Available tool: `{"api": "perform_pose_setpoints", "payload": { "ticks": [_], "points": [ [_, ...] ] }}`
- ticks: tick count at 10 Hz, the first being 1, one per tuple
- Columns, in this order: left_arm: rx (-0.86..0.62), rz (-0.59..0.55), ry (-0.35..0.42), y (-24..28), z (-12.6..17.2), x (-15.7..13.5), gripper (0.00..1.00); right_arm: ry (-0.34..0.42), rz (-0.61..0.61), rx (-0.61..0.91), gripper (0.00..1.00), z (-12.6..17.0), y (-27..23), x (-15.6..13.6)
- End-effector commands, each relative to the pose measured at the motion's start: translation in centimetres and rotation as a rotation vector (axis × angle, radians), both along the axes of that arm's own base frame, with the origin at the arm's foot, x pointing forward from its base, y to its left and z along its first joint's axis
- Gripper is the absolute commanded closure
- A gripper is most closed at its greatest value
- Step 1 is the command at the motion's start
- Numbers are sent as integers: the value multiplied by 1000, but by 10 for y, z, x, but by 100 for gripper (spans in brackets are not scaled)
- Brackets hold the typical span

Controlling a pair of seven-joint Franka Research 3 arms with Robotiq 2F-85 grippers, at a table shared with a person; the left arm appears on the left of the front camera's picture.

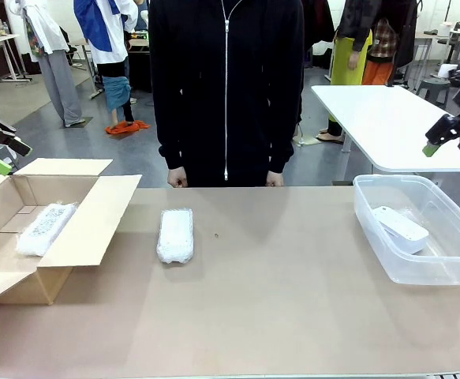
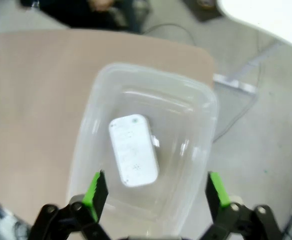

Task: Separate and place wrapped and unwrapped clocks.
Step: Pick up the Digital clock indicated by the person.

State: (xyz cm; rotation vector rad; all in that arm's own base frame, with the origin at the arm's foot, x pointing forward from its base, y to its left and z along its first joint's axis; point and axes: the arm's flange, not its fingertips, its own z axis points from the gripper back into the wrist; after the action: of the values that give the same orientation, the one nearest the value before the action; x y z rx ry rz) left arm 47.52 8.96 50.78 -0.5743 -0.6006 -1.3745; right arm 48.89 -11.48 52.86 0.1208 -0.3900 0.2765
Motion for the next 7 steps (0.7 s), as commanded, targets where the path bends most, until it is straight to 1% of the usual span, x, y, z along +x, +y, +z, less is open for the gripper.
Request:
{"api": "perform_pose_setpoints", "payload": {
  "ticks": [1, 2, 3, 4, 5, 6, 7],
  "points": [
    [10, -6, 2, 0, 1, -2, 0, 128, 250, 192, 0, 13, -39, -6],
    [10, -6, 2, 0, 1, -2, 0, 182, 383, 279, 0, 15, -52, -8],
    [10, -6, 2, 0, 1, -2, 0, 206, 503, 361, 0, 18, -64, -7],
    [10, -6, 2, 0, 1, -2, 0, 207, 608, 424, 0, 22, -75, -6],
    [10, -6, 2, 0, 1, -2, 0, 196, 693, 482, 0, 27, -86, -5],
    [10, -6, 2, 0, 1, -2, 0, 165, 760, 564, 0, 34, -98, -4],
    [10, -6, 2, 0, 1, -2, 0, 94, 812, 676, 0, 37, -107, 0]
  ]
}}
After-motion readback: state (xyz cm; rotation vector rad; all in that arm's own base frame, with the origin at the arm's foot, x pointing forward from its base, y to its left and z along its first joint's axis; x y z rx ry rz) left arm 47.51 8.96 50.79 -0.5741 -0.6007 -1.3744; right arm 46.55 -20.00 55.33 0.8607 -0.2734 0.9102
